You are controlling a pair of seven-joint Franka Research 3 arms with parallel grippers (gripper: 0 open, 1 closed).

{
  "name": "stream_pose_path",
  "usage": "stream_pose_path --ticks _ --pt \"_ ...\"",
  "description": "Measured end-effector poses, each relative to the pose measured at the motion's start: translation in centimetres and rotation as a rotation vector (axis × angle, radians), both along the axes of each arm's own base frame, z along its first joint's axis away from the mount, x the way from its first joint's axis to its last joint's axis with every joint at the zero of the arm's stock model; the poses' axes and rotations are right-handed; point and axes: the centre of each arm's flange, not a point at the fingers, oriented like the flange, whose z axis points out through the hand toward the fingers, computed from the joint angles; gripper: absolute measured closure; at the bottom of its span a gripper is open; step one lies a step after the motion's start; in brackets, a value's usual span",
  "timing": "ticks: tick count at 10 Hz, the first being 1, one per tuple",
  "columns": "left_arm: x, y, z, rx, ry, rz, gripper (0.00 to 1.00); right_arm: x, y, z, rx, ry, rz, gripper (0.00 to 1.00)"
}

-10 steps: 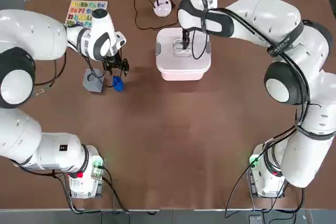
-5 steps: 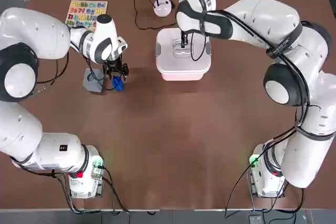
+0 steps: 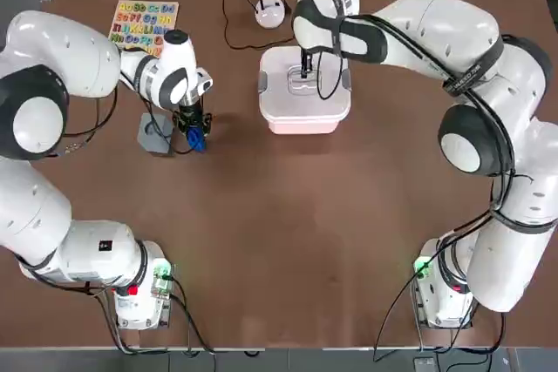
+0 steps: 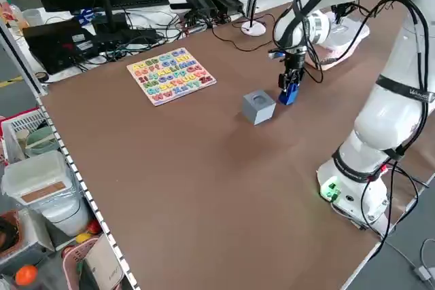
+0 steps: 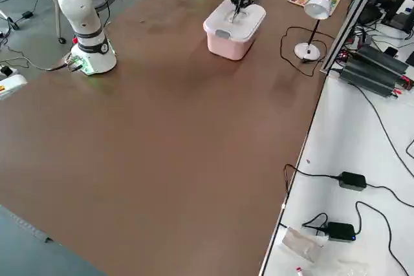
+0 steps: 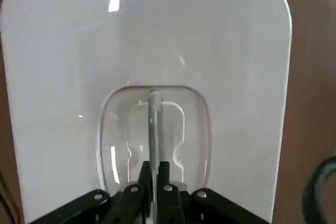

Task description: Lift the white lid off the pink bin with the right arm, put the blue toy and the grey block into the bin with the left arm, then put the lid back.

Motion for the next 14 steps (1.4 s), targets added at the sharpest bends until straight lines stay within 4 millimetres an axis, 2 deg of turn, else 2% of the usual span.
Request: stream_pose_path --ticks 3,5,6,8,10,11,12,13,14 --pt "1.8 -0.1 1.7 0.009 0.0 0.011 0.49 0.8 -1.7 3.0 -0.001 0.008 -0.021 0.93" --pt "5.0 -0.7 5.7 0.032 0.006 0.023 0.49 1.4 -3.7 5.1 -0.01 0.031 -0.042 0.93" --pt "7.1 -1.1 8.9 0.039 -0.006 0.036 0.49 2.0 -5.0 6.3 -0.011 0.039 -0.054 0.93" --pt "11.5 -2.2 16.8 0.016 -0.071 0.146 0.49 3.9 -8.8 9.2 -0.003 0.041 -0.08 0.93" --pt "13.9 -4.6 24.4 -0.042 -0.141 0.276 0.49 6.2 -15.3 11.5 0.001 0.069 -0.055 0.93" --pt "14.1 -6.6 26.8 -0.077 -0.156 0.338 0.49 7.3 -18.9 12.2 0.006 0.086 -0.037 0.93" --pt "13.7 -9.6 27.9 -0.102 -0.158 0.392 0.49 8.0 -22.0 12.6 0.011 0.102 -0.018 0.93" --pt "12.9 -14.2 27.6 -0.112 -0.147 0.422 0.49 8.5 -24.3 12.7 0.016 0.119 0.001 0.93" --pt "11.9 -19.1 26.4 -0.119 -0.123 0.435 0.49 8.8 -25.9 12.7 0.02 0.133 0.019 0.93"
